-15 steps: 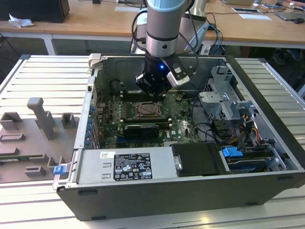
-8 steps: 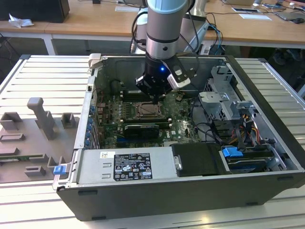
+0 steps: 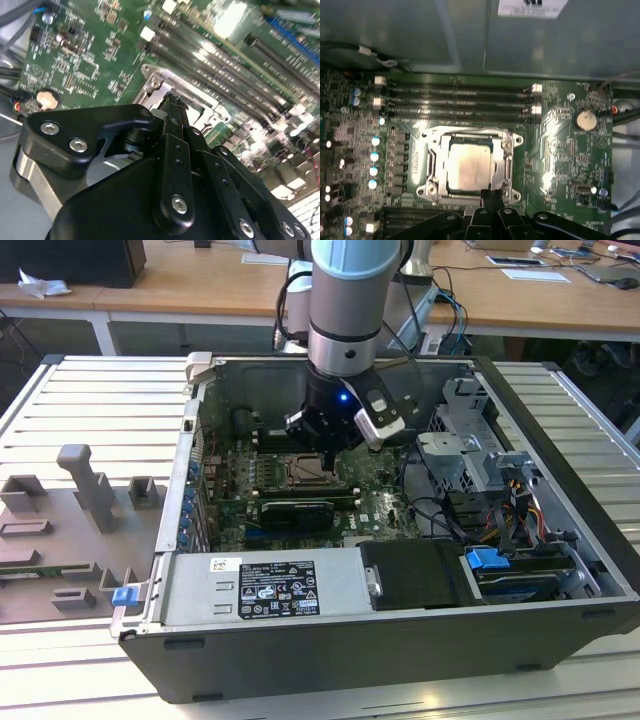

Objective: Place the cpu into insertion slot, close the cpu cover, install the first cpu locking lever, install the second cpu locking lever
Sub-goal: 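Install the second cpu locking lever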

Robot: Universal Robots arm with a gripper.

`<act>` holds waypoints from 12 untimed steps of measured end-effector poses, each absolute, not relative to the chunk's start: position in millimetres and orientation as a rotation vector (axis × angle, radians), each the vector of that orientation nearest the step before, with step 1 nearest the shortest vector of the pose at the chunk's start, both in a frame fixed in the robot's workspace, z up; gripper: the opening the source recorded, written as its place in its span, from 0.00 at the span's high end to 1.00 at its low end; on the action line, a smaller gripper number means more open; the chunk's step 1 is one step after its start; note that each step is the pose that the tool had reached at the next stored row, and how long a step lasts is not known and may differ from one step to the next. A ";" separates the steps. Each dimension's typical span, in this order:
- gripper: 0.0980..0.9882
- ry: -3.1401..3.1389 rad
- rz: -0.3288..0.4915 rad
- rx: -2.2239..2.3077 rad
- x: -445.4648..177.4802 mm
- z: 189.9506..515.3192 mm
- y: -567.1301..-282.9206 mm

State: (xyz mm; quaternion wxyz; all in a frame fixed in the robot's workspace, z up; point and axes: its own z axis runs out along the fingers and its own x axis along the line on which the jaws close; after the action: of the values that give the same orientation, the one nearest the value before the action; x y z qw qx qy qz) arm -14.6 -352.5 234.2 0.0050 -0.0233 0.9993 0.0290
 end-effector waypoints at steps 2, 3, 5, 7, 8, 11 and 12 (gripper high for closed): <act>0.99 3.129 0.091 -0.073 -14.6 234.3 -355.2; 0.99 3.130 0.091 -0.073 -14.7 234.9 -355.5; 0.99 3.129 0.091 -0.073 -14.6 237.0 -356.2; 0.99 3.129 0.091 -0.073 -15.1 237.4 -360.9; 0.99 3.129 0.092 -0.073 -15.7 237.4 -363.0; 0.99 3.128 0.126 -0.073 -16.5 236.1 -372.3; 0.99 3.127 0.143 -0.073 -16.5 235.9 -373.4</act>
State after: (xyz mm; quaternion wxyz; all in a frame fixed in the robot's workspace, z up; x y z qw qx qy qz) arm -16.5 -373.4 235.9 0.0053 -0.0232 0.9987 0.0456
